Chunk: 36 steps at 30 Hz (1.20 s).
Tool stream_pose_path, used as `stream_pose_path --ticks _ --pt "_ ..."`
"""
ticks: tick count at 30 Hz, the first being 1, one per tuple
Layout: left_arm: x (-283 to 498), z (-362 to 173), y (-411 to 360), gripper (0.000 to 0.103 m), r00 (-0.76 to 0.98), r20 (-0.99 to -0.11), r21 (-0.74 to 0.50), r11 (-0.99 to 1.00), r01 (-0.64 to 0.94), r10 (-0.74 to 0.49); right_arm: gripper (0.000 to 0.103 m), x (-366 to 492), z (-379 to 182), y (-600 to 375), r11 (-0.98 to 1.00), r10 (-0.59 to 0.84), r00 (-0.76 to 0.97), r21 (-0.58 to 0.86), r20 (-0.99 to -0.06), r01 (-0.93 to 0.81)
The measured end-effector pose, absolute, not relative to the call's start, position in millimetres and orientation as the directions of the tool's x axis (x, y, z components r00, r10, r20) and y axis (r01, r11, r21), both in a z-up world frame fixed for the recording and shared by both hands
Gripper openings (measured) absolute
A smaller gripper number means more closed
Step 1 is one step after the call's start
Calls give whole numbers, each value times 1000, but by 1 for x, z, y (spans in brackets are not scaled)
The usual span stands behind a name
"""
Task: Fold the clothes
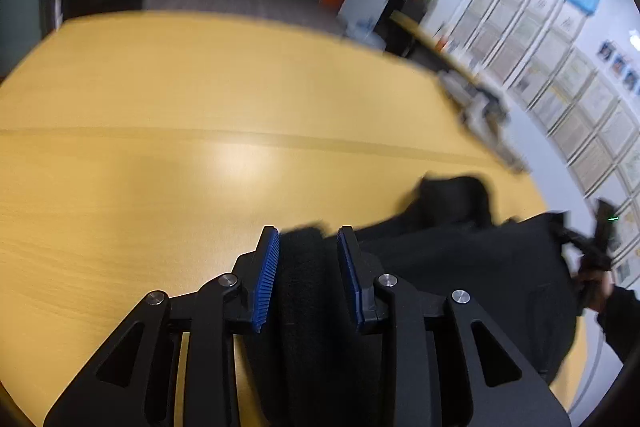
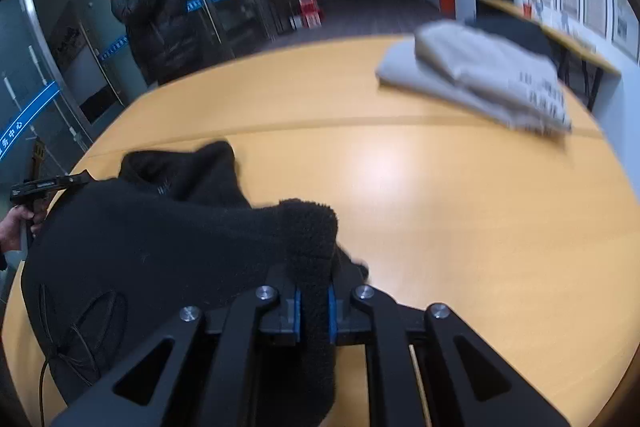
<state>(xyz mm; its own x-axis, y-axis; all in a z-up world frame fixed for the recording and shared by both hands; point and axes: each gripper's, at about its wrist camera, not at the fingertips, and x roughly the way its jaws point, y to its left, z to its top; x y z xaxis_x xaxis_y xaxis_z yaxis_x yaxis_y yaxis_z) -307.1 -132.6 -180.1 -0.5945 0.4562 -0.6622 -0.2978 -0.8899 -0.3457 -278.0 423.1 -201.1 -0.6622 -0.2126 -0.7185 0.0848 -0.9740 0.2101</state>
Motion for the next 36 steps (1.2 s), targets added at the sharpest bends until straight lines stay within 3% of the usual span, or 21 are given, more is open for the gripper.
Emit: stream_pose_path --ticks 2,5,7,10,13,16,22,24,28,33,35,36 --pt "-303 -174 -131 46 -632 -672 -256 -922 -292 386 10 -285 -212 424 -982 -171 -628 182 -759 48" --pt "-305 -181 -126 37 -548 -745 -245 -920 -305 380 35 -294 -234 425 -991 -101 -554 133 -826 -18" --pt "-290 -167 -116 37 -550 -708 -256 -887 -384 443 46 -288 -227 429 -989 -69 -561 132 -825 -72" --pt "-260 -150 -92 48 -527 -670 -226 -820 -527 523 69 -264 -204 437 -978 -26 -584 142 -811 -154" --pt "-244 -171 -64 52 -442 -741 -144 -763 -631 505 83 -211 -191 445 -944 -40 -600 227 -799 -240" --pt "-231 -204 -46 52 -401 -816 -27 -720 -693 417 83 -148 -189 440 -883 -81 -578 327 -812 -337" --pt "-224 -216 -45 61 -436 -798 19 -706 -708 416 91 -42 -234 406 -736 -196 -485 454 -852 -501" --pt "-222 -217 -42 63 -446 -796 31 -707 -707 410 98 -39 -244 396 -711 -217 -517 497 -828 -498" --pt "-220 -215 -34 65 -469 -787 43 -722 -691 402 99 -59 -251 385 -645 -249 -644 620 -723 -446" --pt "-209 -215 -31 71 -483 -777 33 -741 -671 403 99 -93 -249 382 -646 -171 -709 622 -684 -443" --pt "-206 -216 -28 73 -478 -775 16 -744 -668 413 92 -104 -248 383 -649 -130 -715 604 -687 -462" --pt "-206 -216 -23 74 -474 -774 3 -745 -667 421 73 -108 -248 384 -655 -118 -708 590 -697 -472"
